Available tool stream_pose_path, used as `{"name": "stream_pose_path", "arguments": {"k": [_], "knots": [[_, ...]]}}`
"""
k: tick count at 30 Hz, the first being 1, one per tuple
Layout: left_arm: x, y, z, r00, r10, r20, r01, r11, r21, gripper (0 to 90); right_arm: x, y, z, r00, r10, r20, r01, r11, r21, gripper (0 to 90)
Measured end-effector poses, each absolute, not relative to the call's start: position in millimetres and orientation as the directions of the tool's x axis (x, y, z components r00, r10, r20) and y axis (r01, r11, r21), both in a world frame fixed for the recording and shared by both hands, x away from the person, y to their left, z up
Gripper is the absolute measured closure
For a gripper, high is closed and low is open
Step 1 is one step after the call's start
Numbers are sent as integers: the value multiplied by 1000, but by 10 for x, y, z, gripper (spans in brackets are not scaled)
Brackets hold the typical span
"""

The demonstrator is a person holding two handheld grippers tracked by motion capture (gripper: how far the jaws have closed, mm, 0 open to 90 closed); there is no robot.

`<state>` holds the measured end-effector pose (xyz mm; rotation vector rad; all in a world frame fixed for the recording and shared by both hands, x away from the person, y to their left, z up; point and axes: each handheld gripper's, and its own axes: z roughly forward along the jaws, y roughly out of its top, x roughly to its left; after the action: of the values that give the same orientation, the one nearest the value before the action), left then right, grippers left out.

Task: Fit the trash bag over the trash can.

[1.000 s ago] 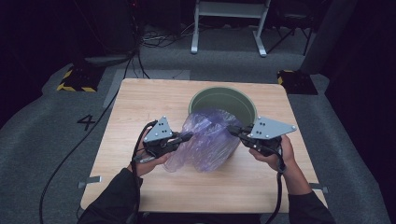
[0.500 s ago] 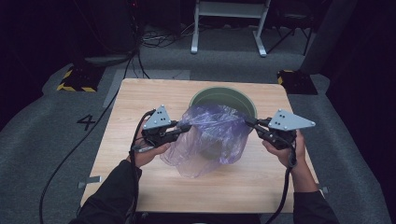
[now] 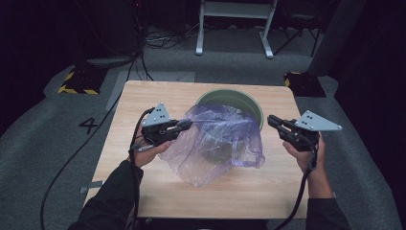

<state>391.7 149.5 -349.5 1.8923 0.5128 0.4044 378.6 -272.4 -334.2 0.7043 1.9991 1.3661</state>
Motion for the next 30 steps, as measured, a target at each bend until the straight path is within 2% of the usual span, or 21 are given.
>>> {"name": "stream_pose_path", "arguments": {"k": [4, 17, 22, 26, 28, 30], "knots": [[3913, 1467, -3500, 849, 527, 39, 162, -330, 930, 836, 3651, -2764, -3259, -688, 702, -181, 60, 304, 951, 643], [3901, 1415, -3530, 847, 529, 39, 171, -341, 924, 839, 3066, -2589, -2978, -782, 603, -156, 1, 252, 968, 316], [3911, 1401, -3544, 846, 532, 36, 176, -342, 923, 830, 2887, -2407, -2951, -829, 524, -196, -38, 296, 955, 294], [3920, 1396, -3549, 845, 533, 35, 178, -344, 922, 815, 2876, -2265, -3020, -813, 535, -231, -35, 352, 935, 296], [3917, 1391, -3540, 846, 532, 39, 175, -345, 922, 796, 2907, -2229, -3074, -807, 541, -238, -21, 376, 926, 374], [3910, 1381, -3538, 848, 529, 39, 174, -347, 922, 802, 2951, -2215, -3140, -793, 555, -250, -6, 403, 915, 527]]}}
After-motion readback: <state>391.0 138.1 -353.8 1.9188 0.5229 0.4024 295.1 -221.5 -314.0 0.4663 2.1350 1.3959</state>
